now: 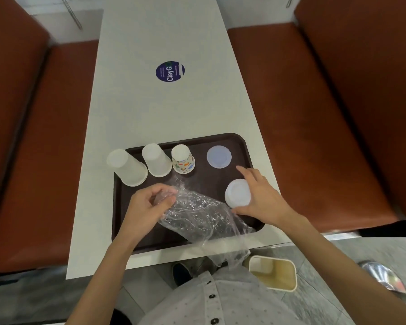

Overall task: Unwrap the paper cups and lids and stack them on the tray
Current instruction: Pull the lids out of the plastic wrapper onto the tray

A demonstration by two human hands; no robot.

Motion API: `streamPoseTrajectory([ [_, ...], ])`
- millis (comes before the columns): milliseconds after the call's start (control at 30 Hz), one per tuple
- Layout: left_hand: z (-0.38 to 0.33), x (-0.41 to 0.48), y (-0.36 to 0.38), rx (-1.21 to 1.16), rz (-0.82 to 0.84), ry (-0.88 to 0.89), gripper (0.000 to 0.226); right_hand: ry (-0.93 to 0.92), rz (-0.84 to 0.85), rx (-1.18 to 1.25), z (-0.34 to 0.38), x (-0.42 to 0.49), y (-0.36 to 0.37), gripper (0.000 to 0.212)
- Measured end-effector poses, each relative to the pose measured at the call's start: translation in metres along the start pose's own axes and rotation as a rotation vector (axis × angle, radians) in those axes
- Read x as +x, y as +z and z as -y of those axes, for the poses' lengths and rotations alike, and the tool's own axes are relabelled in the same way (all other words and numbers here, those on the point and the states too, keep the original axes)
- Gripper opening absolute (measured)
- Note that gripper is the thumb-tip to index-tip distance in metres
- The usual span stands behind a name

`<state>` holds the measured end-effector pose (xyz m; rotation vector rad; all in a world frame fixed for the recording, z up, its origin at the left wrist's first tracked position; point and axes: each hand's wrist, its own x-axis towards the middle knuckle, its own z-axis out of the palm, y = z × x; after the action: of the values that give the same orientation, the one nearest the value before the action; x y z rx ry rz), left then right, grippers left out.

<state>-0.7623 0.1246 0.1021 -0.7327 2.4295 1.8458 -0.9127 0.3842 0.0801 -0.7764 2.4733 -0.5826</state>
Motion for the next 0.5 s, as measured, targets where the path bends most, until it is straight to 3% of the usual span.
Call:
streamPoseTrajectory([
  [100, -0.029, 0.016, 0.004, -0.045, 0.015, 0.057, 0.017, -0.032, -0.004, 0.435, 0.026, -0.01, -0.03, 0.092],
  [200, -0.06, 0.039, 0.018, -0.095, -0.065, 0.108, 0.008, -0.092, 0.2, 0.623, 0.055, -0.008, -0.047, 0.077],
  [267, -0.078, 0.054, 0.029, -0.125, -0.101, 0.144, 0.009, -0.112, 0.179, 0.635, 0.06, 0.006, -0.059, 0.051],
  [333, -0.094, 0.065, 0.035, -0.19, -0.122, 0.147, 0.019, -0.09, 0.027, 0.577, 0.056, 0.029, -0.079, 0.03],
  [433, -0.105, 0.073, 0.031, -0.233, -0.197, 0.125, 0.047, -0.068, -0.131, 0.384, 0.042, 0.069, -0.114, 0.02],
  [500, -0.104, 0.073, 0.028, -0.22, -0.258, 0.13, 0.054, -0.073, -0.192, 0.242, 0.033, 0.099, -0.131, 0.02],
])
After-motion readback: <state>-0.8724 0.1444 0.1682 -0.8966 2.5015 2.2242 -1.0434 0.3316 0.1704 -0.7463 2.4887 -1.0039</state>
